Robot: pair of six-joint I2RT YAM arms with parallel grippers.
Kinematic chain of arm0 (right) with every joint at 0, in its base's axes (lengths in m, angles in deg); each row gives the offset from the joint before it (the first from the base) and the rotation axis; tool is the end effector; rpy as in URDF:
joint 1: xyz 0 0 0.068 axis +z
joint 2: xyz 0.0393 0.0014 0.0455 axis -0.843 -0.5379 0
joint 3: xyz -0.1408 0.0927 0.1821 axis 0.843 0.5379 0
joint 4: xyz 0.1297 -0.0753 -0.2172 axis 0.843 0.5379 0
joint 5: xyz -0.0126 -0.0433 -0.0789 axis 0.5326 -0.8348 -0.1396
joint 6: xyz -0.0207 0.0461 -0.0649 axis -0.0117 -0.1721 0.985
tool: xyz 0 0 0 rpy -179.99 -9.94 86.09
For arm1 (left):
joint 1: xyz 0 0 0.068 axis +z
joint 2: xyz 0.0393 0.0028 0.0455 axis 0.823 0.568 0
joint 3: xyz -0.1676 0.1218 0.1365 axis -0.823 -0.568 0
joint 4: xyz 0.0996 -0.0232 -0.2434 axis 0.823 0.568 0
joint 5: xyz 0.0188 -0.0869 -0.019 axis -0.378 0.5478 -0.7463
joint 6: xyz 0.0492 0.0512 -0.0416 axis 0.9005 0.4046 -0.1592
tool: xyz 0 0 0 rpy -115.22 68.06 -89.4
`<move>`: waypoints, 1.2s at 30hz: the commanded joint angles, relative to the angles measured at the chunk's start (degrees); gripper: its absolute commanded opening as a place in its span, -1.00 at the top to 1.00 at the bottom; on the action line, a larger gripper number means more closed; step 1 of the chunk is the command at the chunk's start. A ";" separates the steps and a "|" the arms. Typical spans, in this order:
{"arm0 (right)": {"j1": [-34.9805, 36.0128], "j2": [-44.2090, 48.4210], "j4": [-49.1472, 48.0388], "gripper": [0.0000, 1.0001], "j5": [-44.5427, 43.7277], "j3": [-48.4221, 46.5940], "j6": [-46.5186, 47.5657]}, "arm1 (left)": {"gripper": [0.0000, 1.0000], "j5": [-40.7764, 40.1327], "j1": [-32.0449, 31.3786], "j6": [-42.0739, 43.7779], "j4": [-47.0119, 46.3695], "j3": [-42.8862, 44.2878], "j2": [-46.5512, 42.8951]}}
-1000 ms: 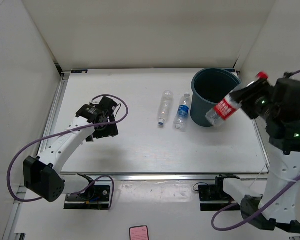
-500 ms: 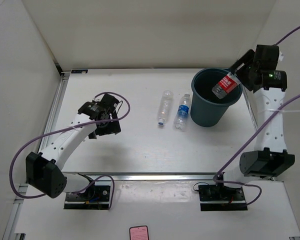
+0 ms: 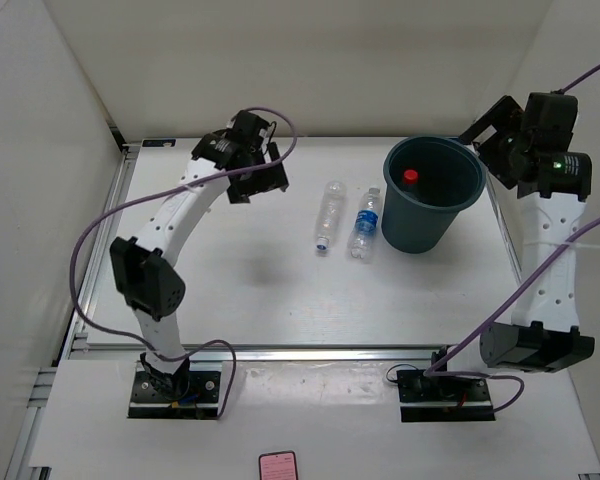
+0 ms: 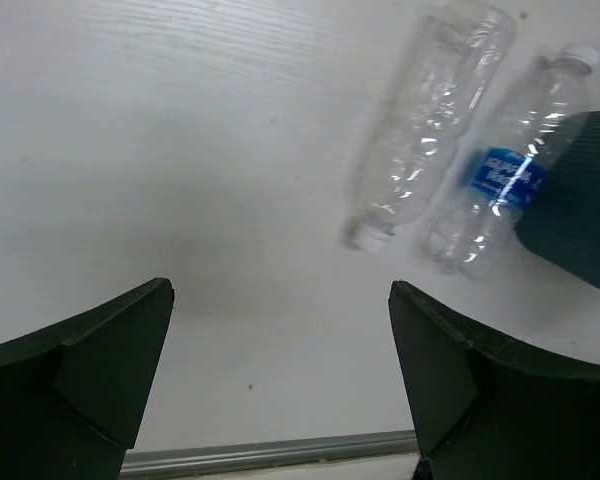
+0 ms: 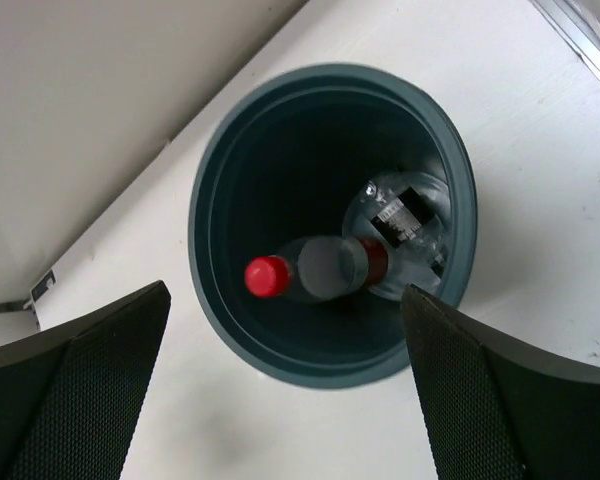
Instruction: Put the plastic bottles in the bin
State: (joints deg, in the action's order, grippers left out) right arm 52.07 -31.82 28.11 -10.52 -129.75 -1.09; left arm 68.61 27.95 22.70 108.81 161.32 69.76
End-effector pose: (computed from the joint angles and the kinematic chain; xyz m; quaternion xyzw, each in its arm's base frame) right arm 0.3081 -0.0349 0.4426 0.3303 0.7915 0.1069 0.5030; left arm 0.3563 -0.1742 0.3021 -0.1078 0.9556 -0.0913 0.2586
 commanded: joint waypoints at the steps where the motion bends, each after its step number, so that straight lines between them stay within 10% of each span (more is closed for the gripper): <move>1: -0.85 2.08 2.46 -1.00 3.24 1.90 2.05 | -1.00 8.68 0.20 -0.28 -1.69 6.46 7.44; 17: -1.38 12.63 0.28 -1.00 9.83 15.80 0.56 | -1.00 15.20 -4.72 7.80 -13.11 26.69 32.33; 36: -1.38 14.21 0.80 -1.00 9.83 15.78 4.52 | -0.98 16.42 -8.68 15.28 -17.60 22.13 40.34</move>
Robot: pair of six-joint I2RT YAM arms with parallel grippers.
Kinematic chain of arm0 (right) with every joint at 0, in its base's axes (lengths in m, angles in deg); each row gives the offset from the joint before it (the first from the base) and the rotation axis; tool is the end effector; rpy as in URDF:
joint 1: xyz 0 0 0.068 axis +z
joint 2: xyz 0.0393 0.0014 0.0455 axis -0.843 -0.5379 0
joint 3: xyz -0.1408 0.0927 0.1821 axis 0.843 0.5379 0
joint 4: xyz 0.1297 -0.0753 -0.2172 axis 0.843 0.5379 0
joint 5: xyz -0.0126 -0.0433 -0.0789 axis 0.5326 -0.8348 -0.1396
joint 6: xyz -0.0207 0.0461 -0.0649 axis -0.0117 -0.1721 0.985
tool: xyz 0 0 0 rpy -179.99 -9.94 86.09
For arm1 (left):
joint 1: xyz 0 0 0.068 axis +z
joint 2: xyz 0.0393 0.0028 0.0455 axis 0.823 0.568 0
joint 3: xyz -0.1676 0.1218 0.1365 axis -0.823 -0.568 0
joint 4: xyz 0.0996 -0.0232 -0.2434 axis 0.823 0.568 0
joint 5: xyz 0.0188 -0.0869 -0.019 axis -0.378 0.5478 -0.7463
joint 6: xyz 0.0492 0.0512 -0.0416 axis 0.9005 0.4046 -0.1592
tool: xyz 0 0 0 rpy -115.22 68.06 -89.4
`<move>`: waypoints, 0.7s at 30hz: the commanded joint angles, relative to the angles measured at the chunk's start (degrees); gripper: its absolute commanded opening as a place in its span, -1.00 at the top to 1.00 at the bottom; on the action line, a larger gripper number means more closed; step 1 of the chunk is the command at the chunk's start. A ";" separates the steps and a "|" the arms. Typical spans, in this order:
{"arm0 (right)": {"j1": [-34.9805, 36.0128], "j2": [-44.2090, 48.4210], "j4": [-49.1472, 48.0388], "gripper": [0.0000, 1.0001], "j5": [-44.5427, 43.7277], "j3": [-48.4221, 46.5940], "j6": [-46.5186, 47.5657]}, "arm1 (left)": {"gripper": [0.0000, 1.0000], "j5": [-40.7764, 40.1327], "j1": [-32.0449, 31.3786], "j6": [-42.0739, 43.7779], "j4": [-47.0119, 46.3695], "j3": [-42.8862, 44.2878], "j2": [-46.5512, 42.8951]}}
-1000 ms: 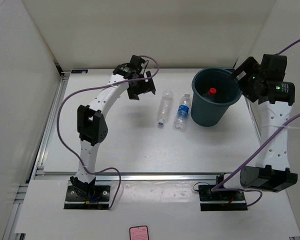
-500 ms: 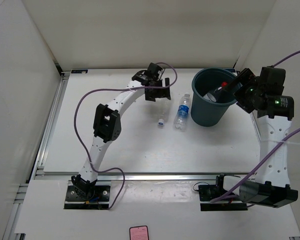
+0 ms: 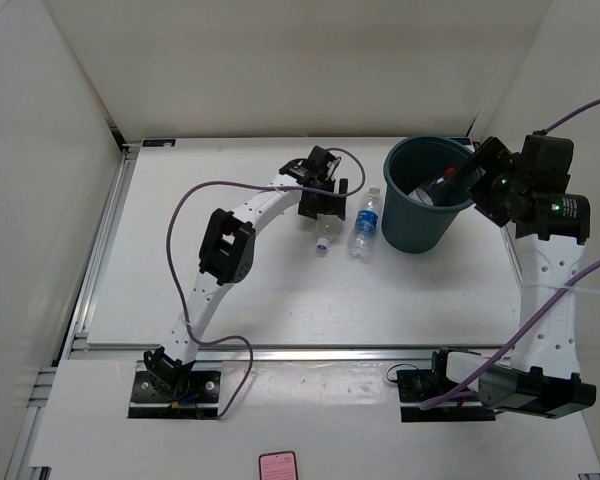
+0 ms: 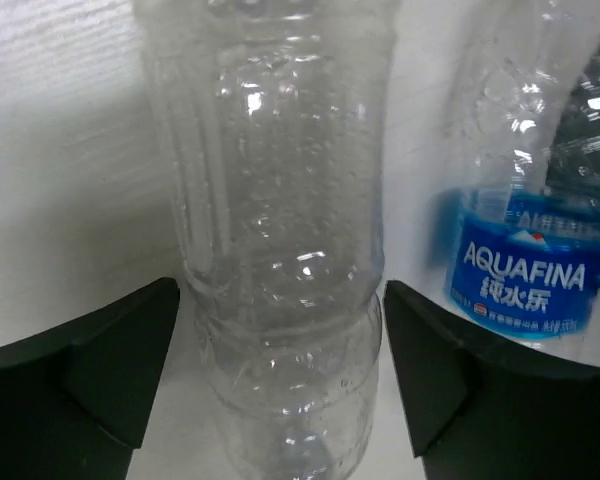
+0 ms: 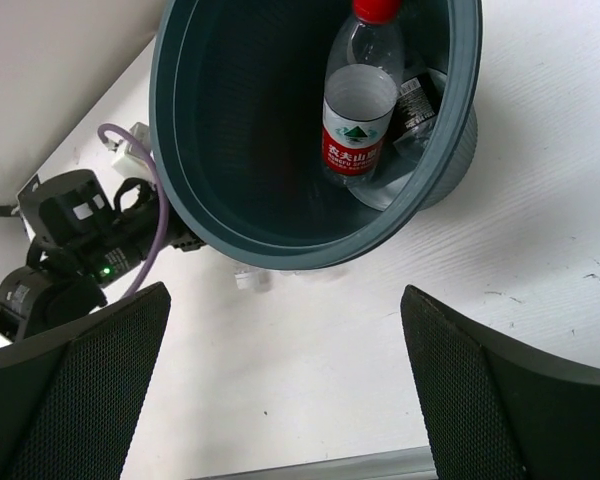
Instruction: Put the plastic bottles in the bin
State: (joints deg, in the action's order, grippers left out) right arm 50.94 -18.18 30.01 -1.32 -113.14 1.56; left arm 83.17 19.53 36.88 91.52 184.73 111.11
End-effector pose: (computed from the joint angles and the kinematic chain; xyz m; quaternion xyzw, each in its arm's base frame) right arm 0.2562 -0.0236 0.4067 0.2899 0.8295 0.1490 0.4536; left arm 0.4375 -0.3268 0.1254 0.1152 0.9565 -0.1816 0.1971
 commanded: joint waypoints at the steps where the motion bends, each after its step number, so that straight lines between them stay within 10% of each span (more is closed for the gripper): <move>1: -0.24 0.57 -1.10 -1.00 0.63 -0.82 1.87 | -0.83 1.87 -0.27 0.40 -0.31 -1.28 -1.02; 5: -0.24 0.57 -1.10 -1.00 0.63 -0.29 1.87 | -0.27 1.34 0.87 -2.59 0.22 0.82 -4.08; 14: -0.24 1.10 -1.62 -1.00 -1.39 1.55 1.87 | -0.24 -4.28 4.30 -8.22 -7.94 9.52 -21.75; 21: -0.24 1.10 -1.63 -1.00 -1.92 -0.12 1.34 | -0.28 1.69 2.63 -16.91 -31.84 16.30 -19.47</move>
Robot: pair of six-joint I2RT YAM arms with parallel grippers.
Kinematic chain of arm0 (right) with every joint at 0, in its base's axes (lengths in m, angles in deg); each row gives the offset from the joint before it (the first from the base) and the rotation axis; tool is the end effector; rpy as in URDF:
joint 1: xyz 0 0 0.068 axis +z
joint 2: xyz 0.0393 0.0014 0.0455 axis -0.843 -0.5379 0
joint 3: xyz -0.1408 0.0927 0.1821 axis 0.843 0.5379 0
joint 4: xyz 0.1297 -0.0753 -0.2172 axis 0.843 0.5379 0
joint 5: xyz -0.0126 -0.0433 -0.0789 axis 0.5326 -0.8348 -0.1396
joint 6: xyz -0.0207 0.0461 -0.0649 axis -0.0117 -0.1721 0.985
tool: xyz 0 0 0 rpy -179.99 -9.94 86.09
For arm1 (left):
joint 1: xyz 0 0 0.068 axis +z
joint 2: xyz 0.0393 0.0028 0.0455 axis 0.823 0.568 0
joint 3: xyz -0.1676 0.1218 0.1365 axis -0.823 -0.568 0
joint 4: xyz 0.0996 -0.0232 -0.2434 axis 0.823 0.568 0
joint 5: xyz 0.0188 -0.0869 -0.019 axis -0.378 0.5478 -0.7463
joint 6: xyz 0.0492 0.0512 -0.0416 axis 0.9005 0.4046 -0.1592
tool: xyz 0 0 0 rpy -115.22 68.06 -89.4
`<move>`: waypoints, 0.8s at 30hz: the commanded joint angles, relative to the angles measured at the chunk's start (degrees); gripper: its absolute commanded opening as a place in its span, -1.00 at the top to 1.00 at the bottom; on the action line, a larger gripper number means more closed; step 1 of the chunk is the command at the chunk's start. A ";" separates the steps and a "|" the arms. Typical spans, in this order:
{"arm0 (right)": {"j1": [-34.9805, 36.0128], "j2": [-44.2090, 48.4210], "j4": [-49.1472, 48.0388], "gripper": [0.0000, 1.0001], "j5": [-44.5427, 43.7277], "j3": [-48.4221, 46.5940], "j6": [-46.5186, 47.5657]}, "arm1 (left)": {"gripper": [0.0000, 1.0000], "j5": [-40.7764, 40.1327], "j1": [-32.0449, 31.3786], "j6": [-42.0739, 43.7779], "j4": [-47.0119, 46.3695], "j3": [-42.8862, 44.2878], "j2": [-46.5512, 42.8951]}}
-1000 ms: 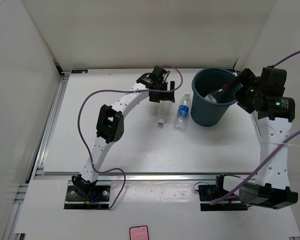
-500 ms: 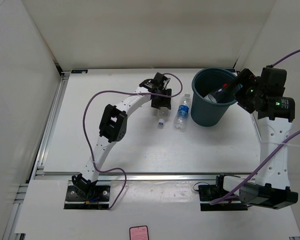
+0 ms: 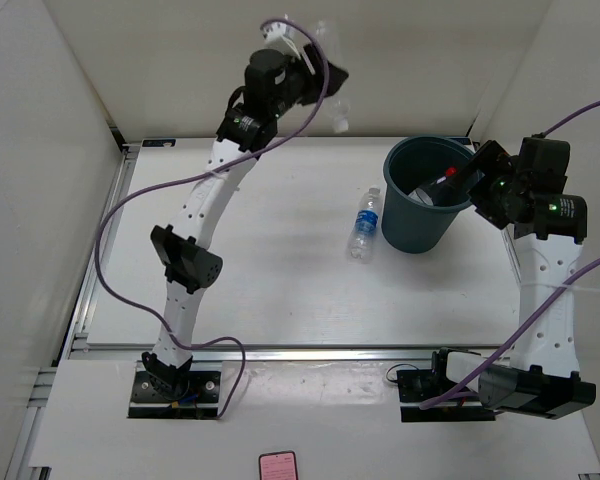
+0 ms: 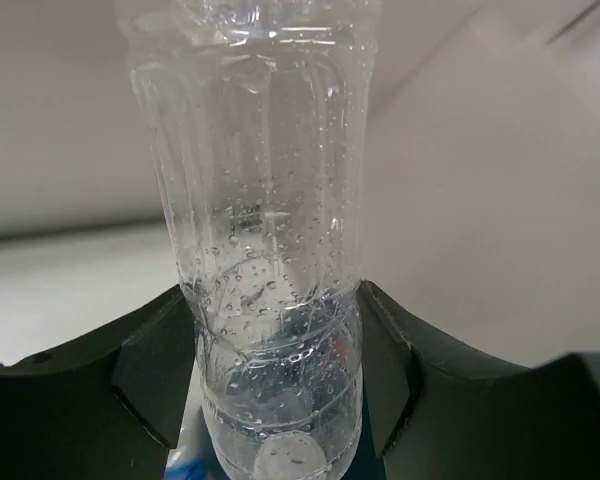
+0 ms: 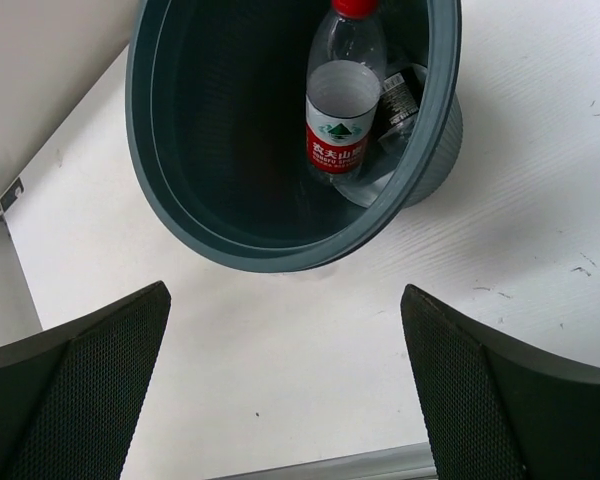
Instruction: Put the plastic bottles in the bin
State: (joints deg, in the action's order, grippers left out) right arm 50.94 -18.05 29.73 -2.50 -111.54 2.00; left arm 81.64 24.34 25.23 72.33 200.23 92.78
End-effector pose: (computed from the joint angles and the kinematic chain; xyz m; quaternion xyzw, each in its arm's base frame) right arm 0.2578 -0.0252 0.3986 0.2933 0.8337 0.1364 0.4476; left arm 0.4418 -0.2738 0.4306 0.0016 0.7465 -0.3952 0.5353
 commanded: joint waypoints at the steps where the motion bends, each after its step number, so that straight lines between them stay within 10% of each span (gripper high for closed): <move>1: -0.24 0.45 -1.34 -1.00 -0.74 -3.28 0.91 | -0.28 3.23 -3.92 -5.28 -14.76 0.28 -1.14; 12: -0.24 -0.17 6.03 -1.00 -3.46 -24.90 2.14 | -0.63 0.24 -13.95 0.35 -22.42 -0.25 6.50; 24: -0.24 4.13 7.10 -1.00 -0.65 -21.93 2.67 | -0.99 -5.47 -16.15 8.15 -20.32 -4.12 3.10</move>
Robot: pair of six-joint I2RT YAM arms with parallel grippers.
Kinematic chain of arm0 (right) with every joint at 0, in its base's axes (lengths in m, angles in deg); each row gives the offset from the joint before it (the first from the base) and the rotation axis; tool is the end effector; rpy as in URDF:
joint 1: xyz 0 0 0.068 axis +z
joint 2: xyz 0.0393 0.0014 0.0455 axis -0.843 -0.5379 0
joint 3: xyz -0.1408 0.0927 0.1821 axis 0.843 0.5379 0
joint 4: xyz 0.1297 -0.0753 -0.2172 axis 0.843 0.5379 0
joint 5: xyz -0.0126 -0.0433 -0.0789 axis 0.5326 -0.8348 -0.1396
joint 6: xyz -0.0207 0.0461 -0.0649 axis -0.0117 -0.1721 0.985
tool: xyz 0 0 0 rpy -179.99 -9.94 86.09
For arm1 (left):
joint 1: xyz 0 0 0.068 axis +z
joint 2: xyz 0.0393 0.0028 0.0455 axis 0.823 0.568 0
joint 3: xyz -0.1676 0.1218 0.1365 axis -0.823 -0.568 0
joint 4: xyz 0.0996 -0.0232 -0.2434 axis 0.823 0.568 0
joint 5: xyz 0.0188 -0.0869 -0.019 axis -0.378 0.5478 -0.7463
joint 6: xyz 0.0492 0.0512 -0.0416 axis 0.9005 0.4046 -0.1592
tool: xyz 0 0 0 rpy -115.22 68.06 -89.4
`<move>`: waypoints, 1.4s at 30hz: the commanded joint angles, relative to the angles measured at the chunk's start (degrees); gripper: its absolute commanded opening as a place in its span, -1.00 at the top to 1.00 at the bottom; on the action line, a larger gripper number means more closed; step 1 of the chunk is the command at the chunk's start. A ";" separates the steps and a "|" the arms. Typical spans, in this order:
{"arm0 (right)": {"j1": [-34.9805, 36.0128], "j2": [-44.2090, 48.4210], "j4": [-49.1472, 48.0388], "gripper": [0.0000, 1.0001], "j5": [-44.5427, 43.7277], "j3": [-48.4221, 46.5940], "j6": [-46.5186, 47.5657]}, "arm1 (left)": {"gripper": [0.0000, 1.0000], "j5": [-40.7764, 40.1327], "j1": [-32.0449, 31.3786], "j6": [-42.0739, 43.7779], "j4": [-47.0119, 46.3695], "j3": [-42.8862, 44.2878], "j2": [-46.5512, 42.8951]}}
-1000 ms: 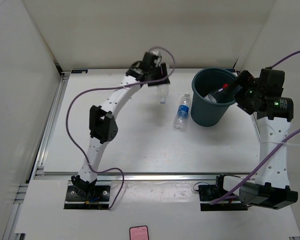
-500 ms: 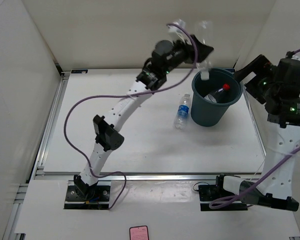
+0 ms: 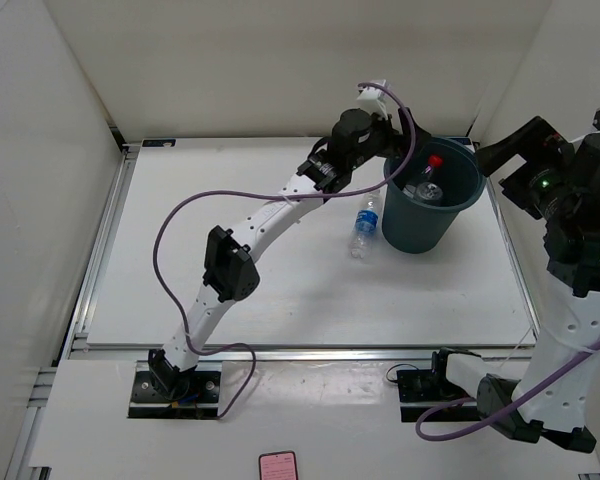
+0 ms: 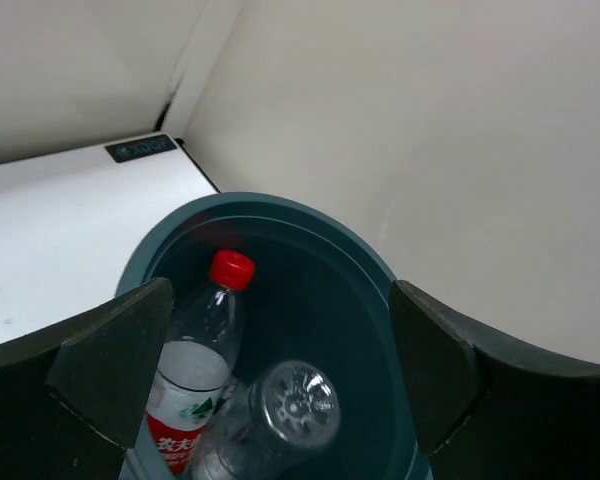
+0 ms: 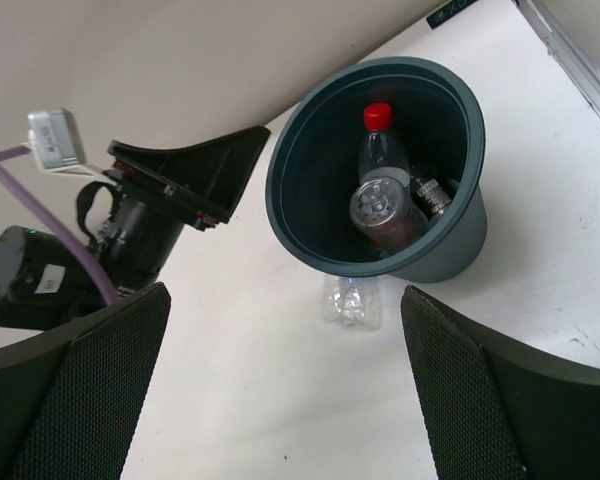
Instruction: Put the plastic bottles in the bin
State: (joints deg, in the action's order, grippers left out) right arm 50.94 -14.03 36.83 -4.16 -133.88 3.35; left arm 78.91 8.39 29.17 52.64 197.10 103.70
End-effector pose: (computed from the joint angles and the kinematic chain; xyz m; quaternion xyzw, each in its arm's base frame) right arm 0.1766 -0.0180 0.5135 0.2576 0.7504 0.1494 0.5901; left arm 0.3952 -0.4286 0.3586 0.1113 0.7043 -0.4578 0.5310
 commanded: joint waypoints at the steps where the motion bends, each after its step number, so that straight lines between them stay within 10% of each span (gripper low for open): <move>1: -0.24 0.11 -0.01 -1.00 1.01 0.41 1.31 | -0.99 -3.96 0.42 6.06 0.94 -2.39 -9.33; 6: -0.24 1.17 -0.62 -1.00 1.62 3.65 1.31 | -0.99 -15.21 5.33 6.79 2.27 -25.91 -22.94; 11: -0.24 3.45 -0.62 -1.00 2.24 8.40 1.31 | -0.99 -3.65 13.95 1.96 2.27 -41.94 -27.18; 16: -0.24 4.50 -1.15 -1.00 2.24 10.96 1.31 | -0.99 20.51 17.91 1.95 2.80 -41.69 -20.51; 42: -0.24 2.40 -1.15 -1.00 0.48 13.94 5.18 | -0.99 35.04 11.76 -5.17 4.46 -31.25 3.04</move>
State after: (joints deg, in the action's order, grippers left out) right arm 50.94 -11.69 37.05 -3.79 -120.72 6.74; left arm 110.43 21.50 24.92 56.66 161.58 105.39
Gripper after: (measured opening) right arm 0.998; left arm 0.995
